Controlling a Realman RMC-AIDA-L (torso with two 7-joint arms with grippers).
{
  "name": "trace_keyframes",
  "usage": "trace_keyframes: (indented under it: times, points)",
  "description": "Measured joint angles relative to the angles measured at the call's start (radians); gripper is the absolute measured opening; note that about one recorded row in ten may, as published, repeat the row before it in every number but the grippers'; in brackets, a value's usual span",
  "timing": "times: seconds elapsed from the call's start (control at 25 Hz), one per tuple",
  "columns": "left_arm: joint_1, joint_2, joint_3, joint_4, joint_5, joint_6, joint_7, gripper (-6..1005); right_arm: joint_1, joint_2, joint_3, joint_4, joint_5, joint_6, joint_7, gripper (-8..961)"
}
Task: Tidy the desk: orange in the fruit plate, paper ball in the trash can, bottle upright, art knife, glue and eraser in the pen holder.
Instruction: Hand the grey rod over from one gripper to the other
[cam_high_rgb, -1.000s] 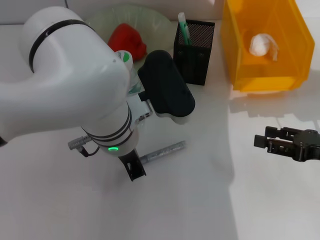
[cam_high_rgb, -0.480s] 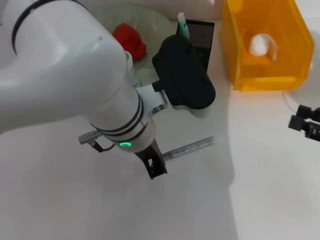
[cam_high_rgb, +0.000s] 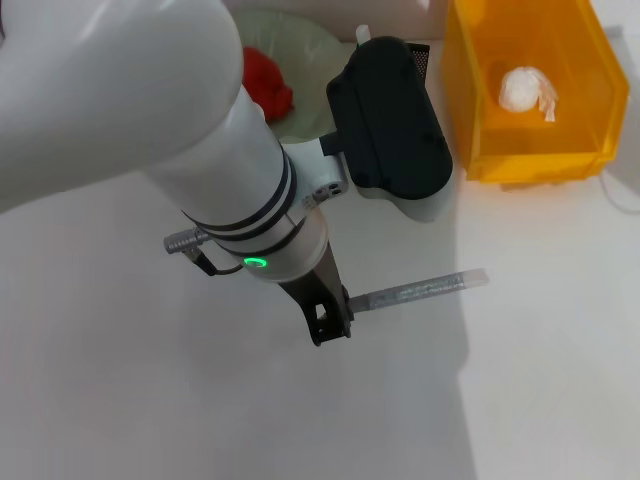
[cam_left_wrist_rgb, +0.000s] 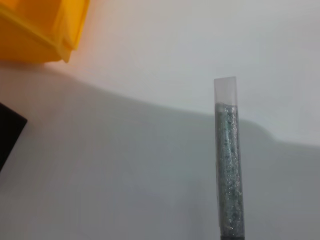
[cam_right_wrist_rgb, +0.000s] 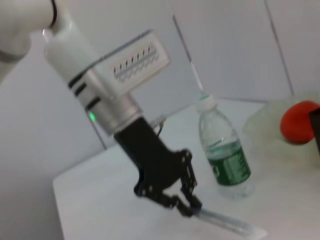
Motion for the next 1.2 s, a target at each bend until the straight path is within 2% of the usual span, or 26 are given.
trace_keyframes:
  times: [0.24,0.44,0.48,0.52,0.68,0.72,0.88,1.2]
  points:
    - [-0.012,0.0,-0.007,0.052,-0.006,0.034,0.038,142,0.045,0.011,-0.018,-0.051,-0.025,-0.002,0.003,561]
    - [-0.025,0.0,-0.009,0.095,-0.026,0.058,0.118,142,0.075,0.048,-0.032,-0.052,-0.053,0.033,-0.051,560]
    - [-0.027,0.0,-0.009,0.096,-0.034,0.059,0.122,142,0.079,0.066,-0.041,-0.059,-0.053,0.052,-0.073,559]
    - [-0.027,0.0,-0.009,0.096,-0.034,0.059,0.122,142,0.079,0.066,-0.041,-0.059,-0.053,0.052,-0.073,559]
    - [-0.034,0.0,-0.008,0.109,-0.061,0.063,0.132,142,0.083,0.095,-0.063,-0.055,-0.054,0.112,-0.115,557]
    - [-0.034,0.0,-0.008,0.109,-0.061,0.063,0.132,142,0.083,0.095,-0.063,-0.055,-0.054,0.112,-0.115,557]
    - [-0.039,0.0,-0.001,0.111,-0.066,0.064,0.126,142,0.084,0.121,-0.104,-0.048,-0.054,0.141,-0.136,556]
    - [-0.04,0.0,-0.001,0.118,-0.078,0.065,0.114,141,0.097,0.129,-0.121,0.005,-0.054,0.151,-0.155,553]
